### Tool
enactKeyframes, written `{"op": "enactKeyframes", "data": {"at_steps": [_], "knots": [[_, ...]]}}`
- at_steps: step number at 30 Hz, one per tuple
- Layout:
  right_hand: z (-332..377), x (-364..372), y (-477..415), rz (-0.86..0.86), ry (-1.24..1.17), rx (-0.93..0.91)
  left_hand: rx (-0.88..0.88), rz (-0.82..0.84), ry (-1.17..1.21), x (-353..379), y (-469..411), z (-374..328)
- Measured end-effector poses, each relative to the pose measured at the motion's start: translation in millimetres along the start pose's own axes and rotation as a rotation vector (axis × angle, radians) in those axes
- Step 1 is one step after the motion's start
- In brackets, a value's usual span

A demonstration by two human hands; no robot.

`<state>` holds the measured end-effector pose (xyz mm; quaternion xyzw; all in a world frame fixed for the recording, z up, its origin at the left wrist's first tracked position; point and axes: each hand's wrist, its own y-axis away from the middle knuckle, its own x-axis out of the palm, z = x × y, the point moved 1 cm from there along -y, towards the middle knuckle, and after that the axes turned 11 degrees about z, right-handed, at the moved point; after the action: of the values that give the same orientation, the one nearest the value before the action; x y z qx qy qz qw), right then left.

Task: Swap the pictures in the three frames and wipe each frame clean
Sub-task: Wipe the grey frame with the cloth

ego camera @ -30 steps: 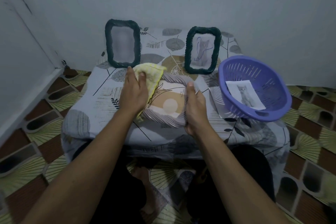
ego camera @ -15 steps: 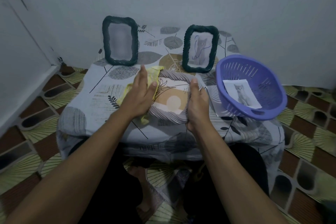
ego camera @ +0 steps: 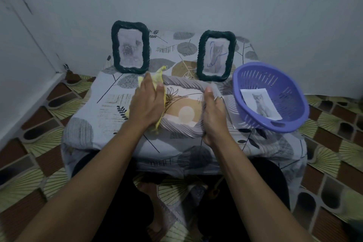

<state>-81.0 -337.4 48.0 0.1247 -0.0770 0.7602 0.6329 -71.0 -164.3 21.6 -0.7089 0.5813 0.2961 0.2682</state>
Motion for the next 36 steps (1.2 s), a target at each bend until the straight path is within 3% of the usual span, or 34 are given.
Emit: {"op": "enactKeyframes", "data": {"at_steps": [4,10,12,15,17,19,23,25,27,31,36], "knots": [[-3.3,13.2,-0.5,-0.007,0.013,0.009,0.007,0.032,-0.174,12.0,2.5,-15.1],[-2.9,11.7,-8.5,-0.030,-0.006,-0.003,0.492,0.200,-0.359,32.7,33.1,-24.1],[-0.9,9.3,-6.6,-0.007,-0.019,-0.017,0.432,0.146,-0.392,23.3,20.6,-7.3],[2.0,10.8,-2.7,0.029,-0.006,-0.037,0.125,0.006,-0.307,10.2,1.4,10.4],[4.0,13.7,-0.5,0.025,-0.003,-0.053,-0.015,0.011,-0.205,9.8,-5.3,11.2],[2.4,16.6,-2.9,0.001,-0.020,-0.060,-0.027,0.048,-0.188,15.3,-3.0,2.3],[-2.7,20.4,-8.9,-0.041,-0.051,-0.015,0.303,0.207,-0.116,33.6,33.7,-34.5],[-7.7,14.6,-16.4,-0.076,-0.051,0.025,0.516,0.223,-0.120,39.2,49.5,-42.0],[-10.9,10.6,-19.9,-0.042,-0.084,0.034,0.612,0.228,-0.143,44.4,49.2,-34.0],[-13.3,8.6,-15.5,-0.042,-0.068,0.051,0.526,0.184,-0.336,45.4,35.3,-13.4],[-12.2,-0.4,-13.9,0.005,-0.082,0.044,0.097,0.105,-0.331,21.7,5.8,12.0]]}}
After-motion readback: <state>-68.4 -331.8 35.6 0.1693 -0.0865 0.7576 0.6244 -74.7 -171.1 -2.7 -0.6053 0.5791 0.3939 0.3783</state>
